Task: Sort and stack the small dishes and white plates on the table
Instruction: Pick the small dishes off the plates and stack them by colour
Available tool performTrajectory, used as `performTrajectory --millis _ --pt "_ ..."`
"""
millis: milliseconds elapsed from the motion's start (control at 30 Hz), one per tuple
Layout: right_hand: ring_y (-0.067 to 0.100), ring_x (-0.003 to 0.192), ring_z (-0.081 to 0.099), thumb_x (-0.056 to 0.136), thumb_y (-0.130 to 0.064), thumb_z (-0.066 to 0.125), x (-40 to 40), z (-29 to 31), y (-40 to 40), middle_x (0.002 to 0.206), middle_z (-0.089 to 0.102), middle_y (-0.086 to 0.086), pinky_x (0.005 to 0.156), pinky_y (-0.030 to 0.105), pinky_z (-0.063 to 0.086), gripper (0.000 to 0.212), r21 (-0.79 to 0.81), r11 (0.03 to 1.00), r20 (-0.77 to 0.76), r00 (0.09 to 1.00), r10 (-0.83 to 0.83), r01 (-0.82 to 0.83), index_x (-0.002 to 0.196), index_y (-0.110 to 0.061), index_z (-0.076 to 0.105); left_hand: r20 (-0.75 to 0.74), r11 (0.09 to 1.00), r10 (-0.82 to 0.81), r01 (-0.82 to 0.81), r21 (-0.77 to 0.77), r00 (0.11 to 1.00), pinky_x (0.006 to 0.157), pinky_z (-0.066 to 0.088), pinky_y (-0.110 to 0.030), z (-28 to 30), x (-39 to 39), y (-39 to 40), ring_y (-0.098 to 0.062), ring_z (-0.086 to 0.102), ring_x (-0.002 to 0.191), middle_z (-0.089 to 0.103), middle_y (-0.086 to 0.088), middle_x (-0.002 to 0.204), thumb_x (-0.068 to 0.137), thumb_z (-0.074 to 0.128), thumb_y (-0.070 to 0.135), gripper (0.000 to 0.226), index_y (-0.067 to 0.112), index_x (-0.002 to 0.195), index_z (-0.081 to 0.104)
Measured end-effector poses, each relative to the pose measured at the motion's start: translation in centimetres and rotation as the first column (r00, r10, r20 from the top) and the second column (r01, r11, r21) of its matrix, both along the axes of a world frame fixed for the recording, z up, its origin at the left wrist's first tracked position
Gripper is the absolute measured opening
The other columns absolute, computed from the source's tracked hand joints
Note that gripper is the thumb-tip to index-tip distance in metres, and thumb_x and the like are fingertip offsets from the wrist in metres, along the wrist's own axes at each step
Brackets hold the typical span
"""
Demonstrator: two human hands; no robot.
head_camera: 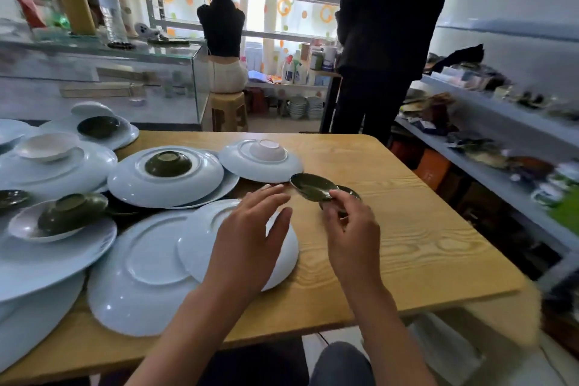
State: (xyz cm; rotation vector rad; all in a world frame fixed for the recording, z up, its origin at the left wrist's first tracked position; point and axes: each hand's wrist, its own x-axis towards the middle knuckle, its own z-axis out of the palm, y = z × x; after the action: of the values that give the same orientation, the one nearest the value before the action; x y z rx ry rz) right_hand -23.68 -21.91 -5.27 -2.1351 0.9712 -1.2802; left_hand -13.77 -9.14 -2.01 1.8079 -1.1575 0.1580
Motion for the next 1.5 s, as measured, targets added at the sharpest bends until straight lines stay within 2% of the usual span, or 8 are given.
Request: performTrajectory --millis 167,333,533,733,967,1133,1267,1500 --pt "0.001 0.102 0.044 0.097 -0.027 0.053 -1.0 -0.8 -3.2 0.115 0.062 -0.005 0.086 0.016 0.037 0.031 0.020 0.988 -0.120 0.981 -0.153 0.156 0.126 -0.019 0.058 0.024 0.996 -0.030 0.028 0.088 0.999 0.105 0.036 -0.026 -0.8 -0.9 -1.7 -0.009 0.047 0.129 0.056 0.011 0.135 0.093 0.059 0.027 0.030 0.025 0.122 0.065" --pt "0.014 0.104 0.053 0.096 -0.027 0.054 -1.1 -2.1 -4.3 0.113 0.065 0.000 0.081 0.022 0.040 0.029 0.018 0.973 -0.228 0.948 -0.221 0.231 0.124 -0.018 0.060 0.045 0.986 -0.045 0.037 0.163 0.998 0.107 0.034 -0.027 -0.8 -1.2 -2.1 -0.008 0.044 0.132 0.054 0.011 0.137 0.093 0.059 0.023 0.031 0.026 0.124 0.064" --pt "0.011 0.102 0.056 0.094 -0.020 0.058 -0.6 -1.8 -3.2 0.111 0.064 -0.001 0.080 0.019 0.042 0.043 -0.018 0.962 -0.249 0.931 -0.267 0.271 0.136 -0.019 0.052 0.040 0.987 -0.033 0.026 0.160 0.999 0.106 0.037 -0.028 -0.2 -0.2 -1.3 -0.007 0.048 0.127 0.057 0.013 0.133 0.093 0.060 0.022 0.030 0.028 0.122 0.064" --pt "0.010 0.093 0.056 0.090 -0.012 0.061 2.3 0.3 0.9 0.104 0.062 -0.002 0.076 0.022 0.048 0.049 -0.054 0.994 -0.184 0.978 -0.101 0.092 0.137 -0.021 0.050 0.079 0.981 0.063 -0.076 0.178 0.995 0.091 0.039 -0.019 0.6 2.4 1.2 -0.009 0.057 0.114 0.061 0.012 0.128 0.091 0.061 0.022 0.031 0.028 0.122 0.064" --pt "0.010 0.104 0.060 0.088 -0.017 0.065 8.1 0.5 6.3 0.119 0.063 -0.003 0.087 0.028 0.055 0.048 -0.082 0.982 -0.137 0.978 0.159 -0.172 0.134 -0.026 0.053 0.111 0.943 0.247 -0.265 0.201 0.963 0.093 0.047 -0.030 1.2 7.6 6.2 -0.017 0.060 0.110 0.065 0.002 0.123 0.090 0.063 0.021 0.033 0.021 0.123 0.064" --pt "0.012 0.104 0.059 0.087 -0.017 0.065 11.7 0.6 10.0 0.117 0.063 -0.003 0.086 0.027 0.053 0.046 -0.108 0.941 -0.116 0.945 0.307 -0.319 0.131 -0.027 0.055 0.129 0.849 0.429 -0.448 0.282 0.894 0.088 0.046 -0.035 1.3 12.1 9.6 -0.024 0.060 0.105 0.066 -0.006 0.119 0.090 0.061 0.023 0.032 0.017 0.122 0.064" --pt "0.011 0.104 0.059 0.087 -0.018 0.064 13.2 0.7 12.3 0.115 0.063 -0.003 0.084 0.022 0.051 0.047 -0.139 0.910 -0.152 0.916 0.370 -0.391 0.133 -0.025 0.053 0.222 0.652 0.572 -0.602 0.461 0.789 0.072 0.037 -0.034 1.0 16.2 11.1 -0.032 0.056 0.097 0.061 -0.014 0.106 0.089 0.053 0.030 0.024 0.011 0.101 0.059" --pt "0.011 0.106 0.058 0.085 -0.017 0.065 14.4 0.6 13.9 0.114 0.062 -0.006 0.086 0.023 0.050 0.049 -0.116 0.892 -0.162 0.894 0.417 -0.437 0.131 -0.026 0.054 0.240 0.495 0.574 -0.565 0.661 0.783 0.088 0.044 -0.043 0.1 19.9 11.4 -0.036 0.049 0.116 0.046 -0.016 0.126 0.081 0.066 0.054 0.067 0.010 0.126 0.040"
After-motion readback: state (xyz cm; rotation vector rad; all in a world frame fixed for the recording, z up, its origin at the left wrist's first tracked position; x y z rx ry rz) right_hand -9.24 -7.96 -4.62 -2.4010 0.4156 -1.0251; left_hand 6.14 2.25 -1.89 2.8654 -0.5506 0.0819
